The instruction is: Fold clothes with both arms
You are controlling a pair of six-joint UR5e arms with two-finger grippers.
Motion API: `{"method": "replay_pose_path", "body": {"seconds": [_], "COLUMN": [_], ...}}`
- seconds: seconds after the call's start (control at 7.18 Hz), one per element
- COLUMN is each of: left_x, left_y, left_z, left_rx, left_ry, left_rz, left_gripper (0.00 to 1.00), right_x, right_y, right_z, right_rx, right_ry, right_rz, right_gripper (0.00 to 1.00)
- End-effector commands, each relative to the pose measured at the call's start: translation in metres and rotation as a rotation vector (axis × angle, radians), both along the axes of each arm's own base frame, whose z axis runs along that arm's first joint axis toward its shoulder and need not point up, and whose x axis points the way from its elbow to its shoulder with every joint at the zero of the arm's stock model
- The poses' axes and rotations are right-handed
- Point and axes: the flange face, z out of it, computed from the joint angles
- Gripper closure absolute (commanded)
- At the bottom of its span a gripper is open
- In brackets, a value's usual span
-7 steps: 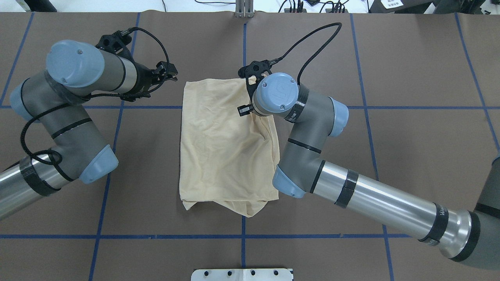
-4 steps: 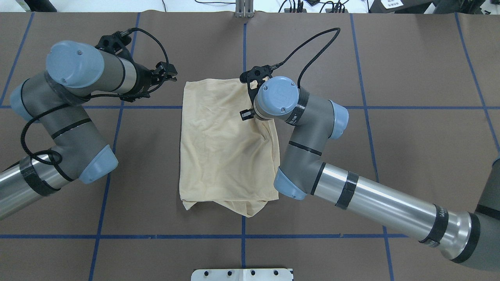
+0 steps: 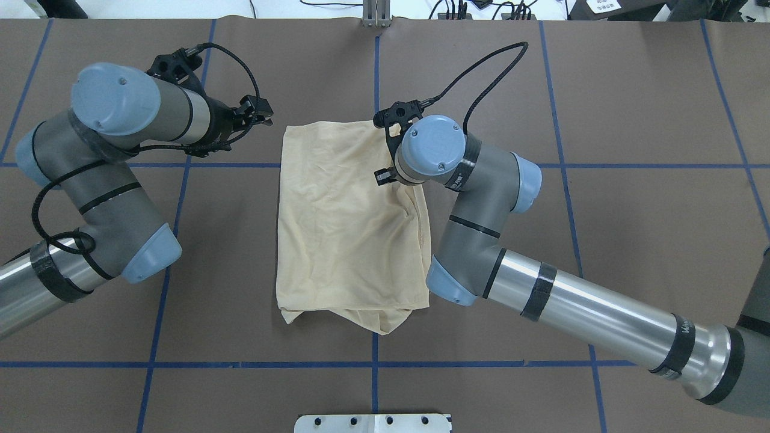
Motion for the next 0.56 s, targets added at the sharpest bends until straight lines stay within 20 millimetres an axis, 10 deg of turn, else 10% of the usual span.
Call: {"method": "replay_pose_path", "body": {"seconds": [0.0, 0.14, 0.28, 0.42], "left_x": [0.000, 0.000, 0.000, 0.000], "left_y": [0.000, 0.000, 0.000, 0.000], "left_z": [-0.002, -0.002, -0.002, -0.001], "left_rx": [0.002, 0.000, 0.001, 0.001], "left_ry": [0.002, 0.002, 0.001, 0.001], "left_rz": [0.000, -0.001, 0.000, 0.000], "left_gripper": [0.00, 0.00, 0.00, 0.00], "right_x": [0.022, 0.026, 0.029, 0.038], "right_y": [-0.010, -0.012, -0.014, -0.012], "right_z": [0.029, 0.028, 0.027, 0.013], "right_rx": [-0.036, -0.042, -0.050, -0.055], "right_ry": [0.009, 0.002, -0.007, -0.040], "right_rz": [-0.011, -0.012, -0.018, -0.008], "right_gripper": [1.00, 1.00, 0.22, 0.00]}}
